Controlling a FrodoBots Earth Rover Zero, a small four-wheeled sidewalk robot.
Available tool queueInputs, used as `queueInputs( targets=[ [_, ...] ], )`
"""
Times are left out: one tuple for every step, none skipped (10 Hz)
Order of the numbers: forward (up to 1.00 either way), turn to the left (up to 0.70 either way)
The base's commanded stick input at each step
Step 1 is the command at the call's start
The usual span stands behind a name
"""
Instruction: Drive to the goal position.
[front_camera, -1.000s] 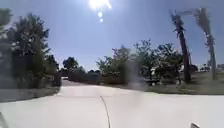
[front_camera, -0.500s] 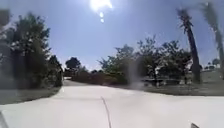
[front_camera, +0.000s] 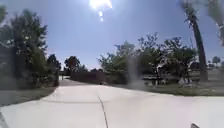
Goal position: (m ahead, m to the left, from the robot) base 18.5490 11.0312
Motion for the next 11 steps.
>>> queueInputs(
  targets=[
    [0.7,0.06],
    [0.7,0.14],
    [0.7,0.14],
    [0.7,0.14],
    [0.7,0.14],
    [0.7,0.14],
    [0.7,0.14],
    [0.7,0.14],
    [0.7,0.14],
    [0.7,0.14],
    [0.7,0.14]
  ],
)
